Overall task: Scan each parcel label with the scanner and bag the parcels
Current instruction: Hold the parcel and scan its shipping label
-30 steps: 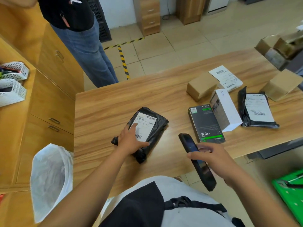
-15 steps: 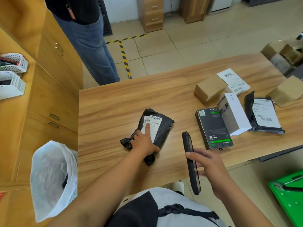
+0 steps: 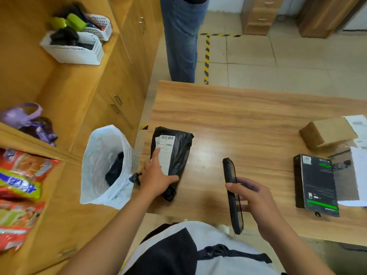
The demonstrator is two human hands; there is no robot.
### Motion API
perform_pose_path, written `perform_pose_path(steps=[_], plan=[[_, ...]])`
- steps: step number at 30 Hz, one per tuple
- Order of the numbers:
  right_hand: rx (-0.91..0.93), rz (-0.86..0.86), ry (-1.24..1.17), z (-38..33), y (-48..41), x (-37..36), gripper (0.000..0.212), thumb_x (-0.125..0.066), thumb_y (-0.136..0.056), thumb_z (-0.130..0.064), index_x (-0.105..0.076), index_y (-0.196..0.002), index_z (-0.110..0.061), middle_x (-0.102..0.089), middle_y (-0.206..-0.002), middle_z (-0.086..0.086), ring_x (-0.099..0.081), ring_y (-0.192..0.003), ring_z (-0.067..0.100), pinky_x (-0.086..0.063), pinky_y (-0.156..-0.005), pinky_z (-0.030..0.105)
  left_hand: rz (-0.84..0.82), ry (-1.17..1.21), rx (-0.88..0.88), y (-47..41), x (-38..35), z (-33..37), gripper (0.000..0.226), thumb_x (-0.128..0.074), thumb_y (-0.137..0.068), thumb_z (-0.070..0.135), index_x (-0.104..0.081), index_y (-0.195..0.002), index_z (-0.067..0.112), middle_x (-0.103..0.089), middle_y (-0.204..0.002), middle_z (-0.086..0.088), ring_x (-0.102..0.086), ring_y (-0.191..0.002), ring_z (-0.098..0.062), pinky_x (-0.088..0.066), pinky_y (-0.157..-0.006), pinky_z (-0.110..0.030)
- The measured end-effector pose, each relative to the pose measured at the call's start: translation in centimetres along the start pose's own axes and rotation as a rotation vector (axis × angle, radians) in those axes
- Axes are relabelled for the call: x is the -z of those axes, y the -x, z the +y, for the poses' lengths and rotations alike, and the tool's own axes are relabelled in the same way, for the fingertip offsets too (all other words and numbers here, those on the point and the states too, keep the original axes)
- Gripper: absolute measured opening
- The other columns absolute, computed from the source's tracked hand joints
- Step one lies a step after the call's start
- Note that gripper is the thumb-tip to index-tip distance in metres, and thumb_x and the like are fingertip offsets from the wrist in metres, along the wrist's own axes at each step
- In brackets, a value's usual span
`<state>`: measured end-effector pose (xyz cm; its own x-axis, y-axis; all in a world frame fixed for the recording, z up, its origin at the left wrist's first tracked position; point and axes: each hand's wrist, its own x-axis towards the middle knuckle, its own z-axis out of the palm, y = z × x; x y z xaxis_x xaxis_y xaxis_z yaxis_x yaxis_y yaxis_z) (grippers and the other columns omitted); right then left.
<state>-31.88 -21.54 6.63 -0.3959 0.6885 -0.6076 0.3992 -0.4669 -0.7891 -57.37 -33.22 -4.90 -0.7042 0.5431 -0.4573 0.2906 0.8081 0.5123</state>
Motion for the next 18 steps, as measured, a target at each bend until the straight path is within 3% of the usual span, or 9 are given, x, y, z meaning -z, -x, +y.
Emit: perform_pose_path(steps=[2,5,9,15,18], plan=[[0.007,-0.042,0.051,-0.5,-0.8,-1.9,0.046,-0.093,-0.055,-0.036,-0.08,-0.097,-0.022,-0.071,-0.105,0.02,-0.069,-0.06,0.006,-0.054,-0.05,0.022,0.097,0.03,0.083,-0.3,2.5,-2.8,0.12,-0.085,-0.059,0.049,-0.003,-0.146,0.049,-0.035,-0.146,-0.01,-0.04,-0.129,-0.036,-0.038,-0.103,-0.056],[0.034,-0.12,0.111,-1.1,-1.7,-5.2,0.033,-0.088,-0.07,-0.03,-0.079,-0.1,-0.02,-0.069,-0.106,0.023,-0.068,-0.059,0.007,-0.056,-0.051,0.024,0.195,0.103,0.203,-1.0,5.9,-6.9,0.119,-0.085,-0.06,0.047,-0.006,-0.148,0.047,-0.032,-0.147,-0.012,-0.036,-0.131,-0.039,-0.035,-0.106,-0.057],[0.052,-0.179,0.182,-1.6,-2.4,-8.9,0.042,-0.089,-0.067,-0.035,-0.078,-0.105,-0.02,-0.07,-0.104,0.016,-0.069,-0.075,0.017,-0.058,-0.061,0.035,0.247,0.109,0.307,-2.7,9.5,-11.6,0.117,-0.085,-0.064,0.045,-0.006,-0.15,0.045,-0.03,-0.147,-0.016,-0.035,-0.13,-0.043,-0.032,-0.107,-0.058],[0.08,-0.186,0.163,-2.9,-2.2,-12.2,0.037,-0.083,-0.059,-0.037,-0.08,-0.093,-0.024,-0.066,-0.085,0.008,-0.068,-0.061,0.006,-0.054,-0.05,0.022,0.246,0.105,0.417,-5.6,12.4,-16.5,0.117,-0.085,-0.066,0.042,-0.005,-0.151,0.043,-0.025,-0.15,-0.019,-0.029,-0.132,-0.043,-0.026,-0.108,-0.056],[0.088,-0.162,0.171,-2.9,-2.1,-12.6,0.047,-0.093,-0.052,-0.031,-0.08,-0.096,-0.021,-0.067,-0.085,0.01,-0.068,-0.06,0.008,-0.056,-0.05,0.023,0.215,0.089,0.459,-7.2,12.9,-17.9,0.117,-0.084,-0.067,0.042,-0.003,-0.151,0.042,-0.025,-0.149,-0.019,-0.029,-0.132,-0.043,-0.026,-0.108,-0.056]])
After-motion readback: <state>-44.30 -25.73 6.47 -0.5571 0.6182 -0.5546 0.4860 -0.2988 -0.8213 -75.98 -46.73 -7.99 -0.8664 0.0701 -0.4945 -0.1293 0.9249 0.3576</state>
